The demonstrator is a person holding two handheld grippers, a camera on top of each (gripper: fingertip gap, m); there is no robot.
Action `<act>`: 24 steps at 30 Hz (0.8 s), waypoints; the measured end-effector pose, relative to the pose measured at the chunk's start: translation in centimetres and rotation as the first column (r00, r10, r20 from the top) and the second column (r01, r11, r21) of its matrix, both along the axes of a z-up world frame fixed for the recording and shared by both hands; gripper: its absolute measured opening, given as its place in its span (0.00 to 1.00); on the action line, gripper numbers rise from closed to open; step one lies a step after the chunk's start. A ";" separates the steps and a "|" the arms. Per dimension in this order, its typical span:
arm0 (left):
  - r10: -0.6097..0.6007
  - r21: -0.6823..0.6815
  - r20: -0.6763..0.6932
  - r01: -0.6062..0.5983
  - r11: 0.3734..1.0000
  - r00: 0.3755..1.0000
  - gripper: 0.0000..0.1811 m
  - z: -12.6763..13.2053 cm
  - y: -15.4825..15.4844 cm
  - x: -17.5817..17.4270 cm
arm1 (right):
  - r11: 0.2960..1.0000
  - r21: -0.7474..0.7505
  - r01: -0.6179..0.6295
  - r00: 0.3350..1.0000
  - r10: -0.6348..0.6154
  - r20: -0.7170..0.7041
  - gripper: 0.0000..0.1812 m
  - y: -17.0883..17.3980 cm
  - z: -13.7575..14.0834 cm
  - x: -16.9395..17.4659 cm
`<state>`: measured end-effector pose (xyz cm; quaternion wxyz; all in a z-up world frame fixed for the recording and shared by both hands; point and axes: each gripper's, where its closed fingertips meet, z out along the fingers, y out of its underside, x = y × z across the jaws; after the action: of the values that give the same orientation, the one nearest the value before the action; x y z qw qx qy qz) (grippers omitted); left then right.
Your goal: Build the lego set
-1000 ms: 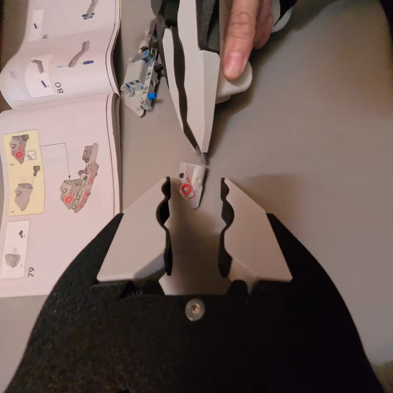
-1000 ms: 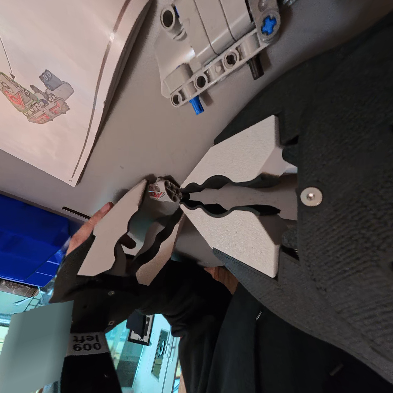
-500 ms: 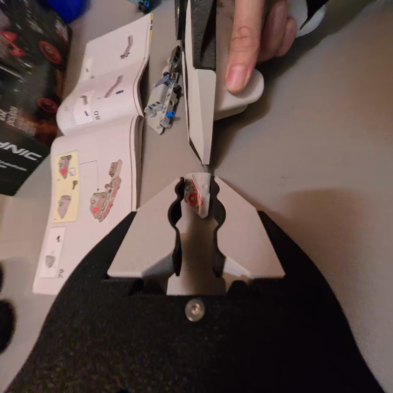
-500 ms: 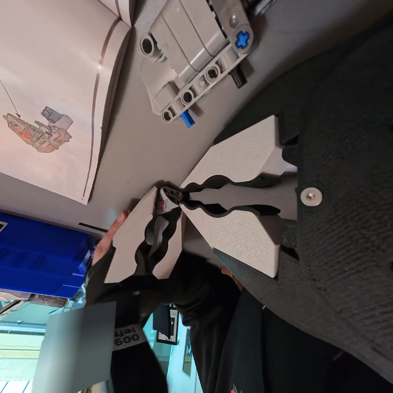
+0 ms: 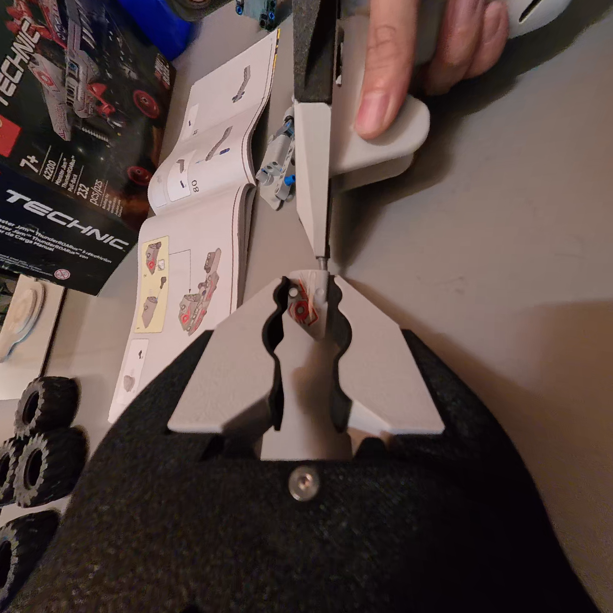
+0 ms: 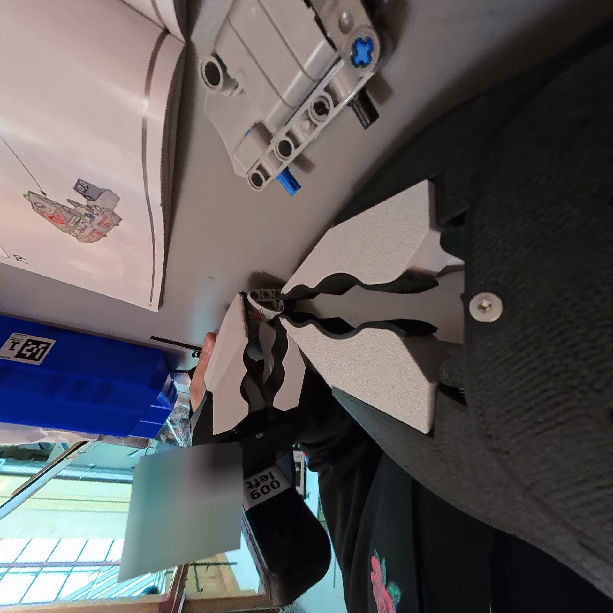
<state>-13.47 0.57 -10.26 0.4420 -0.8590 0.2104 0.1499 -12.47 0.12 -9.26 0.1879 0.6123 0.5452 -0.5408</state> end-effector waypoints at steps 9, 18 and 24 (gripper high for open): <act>0.045 0.054 -0.043 -0.043 0.998 0.998 0.11 0.7 0.1 -0.5 | 0.999 -0.028 0.036 0.998 -0.037 -0.041 0.03 0.1 0.4 -0.5; 0.060 0.058 -0.023 -0.059 0.997 0.998 0.11 0.8 0.2 -0.7 | 1.000 -0.017 0.024 0.995 -0.025 -0.102 0.03 0.1 0.6 -0.6; 0.097 0.082 -0.013 -0.095 0.992 0.995 0.11 1.2 0.2 -1.1 | 0.999 -0.038 0.039 0.994 -0.043 -0.105 0.03 0.0 0.9 -1.2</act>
<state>-14.61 0.80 -9.08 0.4672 -0.8481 0.1662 0.1865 -13.68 0.08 -8.33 0.1584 0.5906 0.5320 -0.5858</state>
